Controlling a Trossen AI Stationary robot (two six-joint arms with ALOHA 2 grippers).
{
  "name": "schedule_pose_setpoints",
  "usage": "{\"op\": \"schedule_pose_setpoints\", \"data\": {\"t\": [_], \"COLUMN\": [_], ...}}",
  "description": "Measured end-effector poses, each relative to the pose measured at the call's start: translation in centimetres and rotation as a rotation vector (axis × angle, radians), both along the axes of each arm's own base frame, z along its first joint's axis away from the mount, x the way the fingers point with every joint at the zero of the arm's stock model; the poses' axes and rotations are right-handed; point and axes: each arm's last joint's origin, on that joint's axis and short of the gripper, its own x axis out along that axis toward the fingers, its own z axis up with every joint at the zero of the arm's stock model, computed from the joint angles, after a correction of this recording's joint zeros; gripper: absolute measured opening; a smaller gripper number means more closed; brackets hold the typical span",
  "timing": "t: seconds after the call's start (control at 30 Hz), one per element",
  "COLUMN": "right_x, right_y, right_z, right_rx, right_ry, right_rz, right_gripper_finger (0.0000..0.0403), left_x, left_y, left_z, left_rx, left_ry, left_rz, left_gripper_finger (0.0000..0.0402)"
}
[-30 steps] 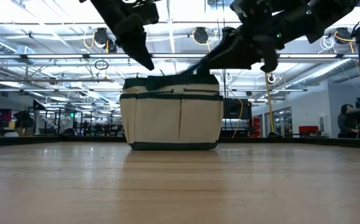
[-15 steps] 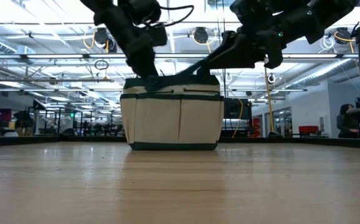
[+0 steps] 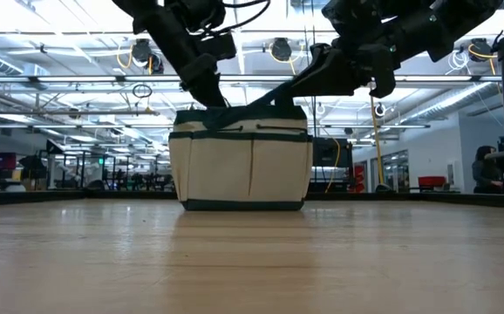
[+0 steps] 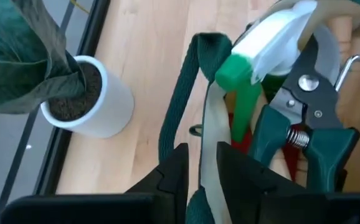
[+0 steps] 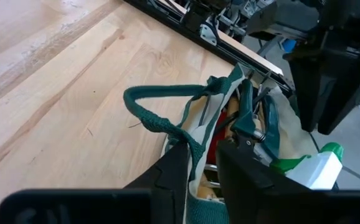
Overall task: Pick & Place Garden tools in Gardening bag
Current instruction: Adjust the backpack
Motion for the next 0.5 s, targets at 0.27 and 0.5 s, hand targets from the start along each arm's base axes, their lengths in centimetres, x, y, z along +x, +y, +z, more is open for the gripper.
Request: {"op": "schedule_pose_setpoints", "data": {"t": [0.27, 0.5], "right_x": [0.00, 0.01], "right_y": [0.00, 0.01], "right_z": [0.00, 0.03], "right_rx": [-0.006, -0.031], "right_ry": [0.000, -0.002], "right_rz": [0.003, 0.013], "right_gripper_finger": [0.0059, 0.0006], "left_x": [-0.08, -0.02], "left_y": [0.65, 0.68], "left_z": [-0.70, -0.53], "left_rx": [-0.053, -0.035], "left_ry": [0.022, 0.014], "left_rz": [-0.022, -0.033], "left_gripper_finger": [0.0088, 0.0062]}}
